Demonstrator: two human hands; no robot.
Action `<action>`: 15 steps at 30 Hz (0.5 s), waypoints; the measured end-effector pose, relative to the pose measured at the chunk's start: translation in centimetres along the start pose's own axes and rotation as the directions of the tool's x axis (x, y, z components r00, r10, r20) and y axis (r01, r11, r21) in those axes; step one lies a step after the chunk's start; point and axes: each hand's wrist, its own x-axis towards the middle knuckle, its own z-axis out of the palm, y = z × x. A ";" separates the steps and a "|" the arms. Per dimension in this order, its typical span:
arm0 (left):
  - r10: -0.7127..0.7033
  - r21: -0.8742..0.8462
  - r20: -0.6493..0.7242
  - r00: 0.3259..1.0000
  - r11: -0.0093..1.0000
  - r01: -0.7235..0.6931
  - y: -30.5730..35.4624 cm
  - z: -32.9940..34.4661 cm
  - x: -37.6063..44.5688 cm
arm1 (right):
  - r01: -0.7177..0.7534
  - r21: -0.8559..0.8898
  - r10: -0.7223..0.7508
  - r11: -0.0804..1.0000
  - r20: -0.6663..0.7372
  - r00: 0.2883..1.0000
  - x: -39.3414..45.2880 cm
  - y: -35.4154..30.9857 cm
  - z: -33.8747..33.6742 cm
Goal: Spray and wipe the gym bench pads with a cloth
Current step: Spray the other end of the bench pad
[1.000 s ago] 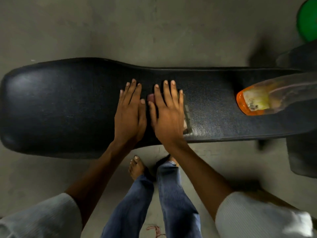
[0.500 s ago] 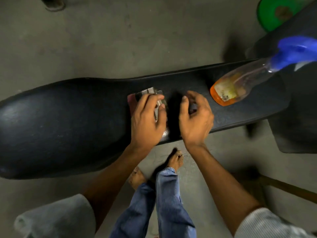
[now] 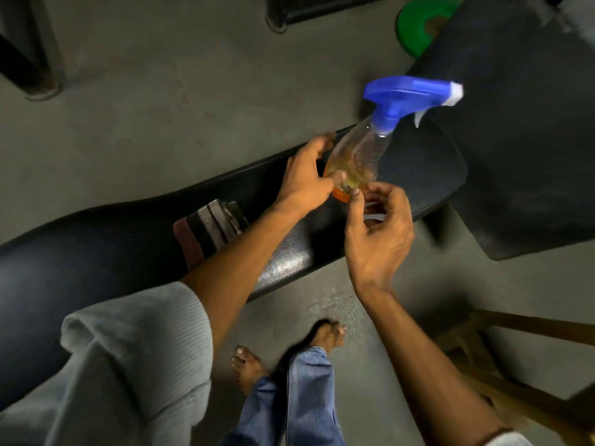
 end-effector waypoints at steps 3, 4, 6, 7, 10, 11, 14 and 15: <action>0.029 -0.019 -0.022 0.999 0.999 -0.030 0.0 0.7 -0.4 | -0.037 -0.010 0.036 0.999 -0.034 0.999 0.9 -0.3 0.0; 0.036 -0.018 -0.029 0.999 0.999 -0.036 0.0 0.9 -0.8 | -0.043 -0.012 0.043 0.999 -0.042 0.998 1.2 -0.3 -0.1; 0.056 -0.021 -0.021 0.998 0.998 -0.056 -0.1 1.1 -1.6 | -0.065 0.016 0.065 0.998 -0.018 0.998 1.9 0.1 -0.2; 0.070 -0.028 -0.007 0.998 0.997 -0.070 0.1 1.2 -2.2 | -0.064 0.050 0.063 0.997 0.012 0.998 2.4 0.1 -0.4; 0.107 -0.015 0.027 0.994 0.994 -0.107 0.9 1.7 -4.6 | -0.021 0.200 0.006 0.980 0.075 0.997 4.1 -0.3 -0.8; 0.114 -0.012 0.036 0.993 0.993 -0.113 1.0 1.9 -5.6 | -0.020 0.242 0.004 0.970 0.064 0.998 4.8 -0.8 -0.9; 0.127 0.026 0.052 0.991 0.991 -0.128 0.8 2.5 -8.6 | -0.010 0.315 0.016 0.949 -0.017 1.000 6.3 -2.0 -1.1; 0.129 0.024 0.059 0.990 0.991 -0.131 0.5 2.6 -9.6 | 0.009 0.300 0.000 0.954 -0.030 1.000 6.5 -2.2 -1.0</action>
